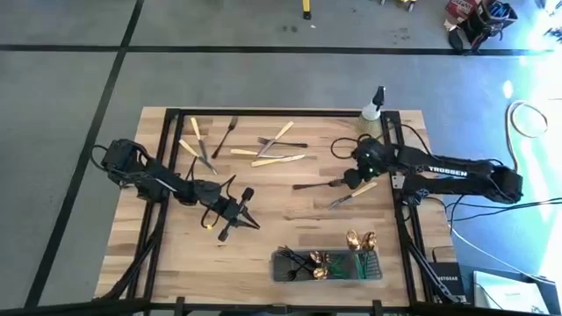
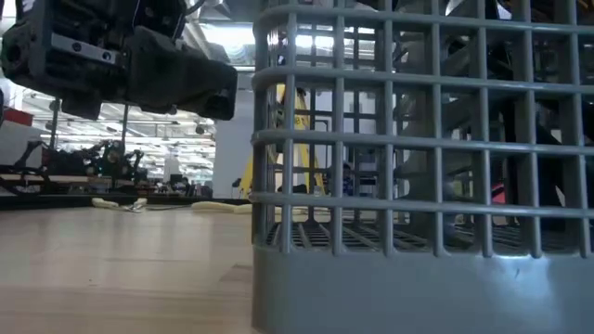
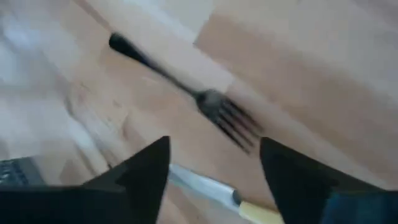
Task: Sort silverware
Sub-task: Put the bottom black fork into the gray cutlery rack, then put the bottom yellow knife into the gray cutlery rack
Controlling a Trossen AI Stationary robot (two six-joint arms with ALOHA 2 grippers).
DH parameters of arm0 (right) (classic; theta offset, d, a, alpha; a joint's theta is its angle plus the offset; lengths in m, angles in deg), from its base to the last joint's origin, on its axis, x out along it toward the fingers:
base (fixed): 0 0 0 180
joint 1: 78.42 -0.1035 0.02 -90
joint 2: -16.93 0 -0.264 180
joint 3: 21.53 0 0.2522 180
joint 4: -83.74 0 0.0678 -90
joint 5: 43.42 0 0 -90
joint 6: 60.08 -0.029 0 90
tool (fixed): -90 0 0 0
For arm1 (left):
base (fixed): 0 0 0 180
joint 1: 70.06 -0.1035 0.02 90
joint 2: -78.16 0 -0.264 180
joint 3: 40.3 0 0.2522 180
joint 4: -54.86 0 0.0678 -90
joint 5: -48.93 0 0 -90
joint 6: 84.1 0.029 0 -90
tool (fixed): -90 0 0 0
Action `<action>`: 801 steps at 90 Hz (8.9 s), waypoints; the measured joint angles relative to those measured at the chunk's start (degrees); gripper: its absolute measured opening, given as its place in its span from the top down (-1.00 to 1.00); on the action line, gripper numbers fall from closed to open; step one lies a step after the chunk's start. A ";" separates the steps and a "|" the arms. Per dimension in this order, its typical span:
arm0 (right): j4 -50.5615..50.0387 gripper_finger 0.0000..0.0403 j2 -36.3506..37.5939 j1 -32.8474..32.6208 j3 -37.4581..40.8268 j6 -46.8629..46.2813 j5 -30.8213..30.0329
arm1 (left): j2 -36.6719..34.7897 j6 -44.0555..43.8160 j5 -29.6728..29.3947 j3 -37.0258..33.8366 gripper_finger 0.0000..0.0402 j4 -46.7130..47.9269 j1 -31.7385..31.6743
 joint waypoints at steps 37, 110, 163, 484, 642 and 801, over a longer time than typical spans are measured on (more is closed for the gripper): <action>15.47 -0.37 -0.19 0.06 10.44 -9.49 -0.25 | 0.00 0.33 0.07 0.00 1.00 0.09 0.00; 24.03 0.68 -4.04 1.88 13.25 -11.27 -0.57 | 0.00 0.03 0.04 0.00 1.00 1.17 0.00; 34.37 1.00 -3.80 1.02 5.88 -8.93 5.81 | 0.00 -1.20 0.04 0.00 1.00 1.34 0.02; -61.21 -0.01 -49.07 -42.67 -92.45 15.75 -22.73 | 0.00 3.96 11.08 1.11 1.00 3.47 -10.09; -30.63 0.28 -42.89 -16.92 -20.86 53.23 -18.86 | 0.13 2.87 15.76 1.20 1.00 6.07 -26.32; -32.19 0.18 -40.86 -16.87 -23.77 30.57 -14.02 | 0.13 5.61 15.98 1.16 1.00 6.42 -24.04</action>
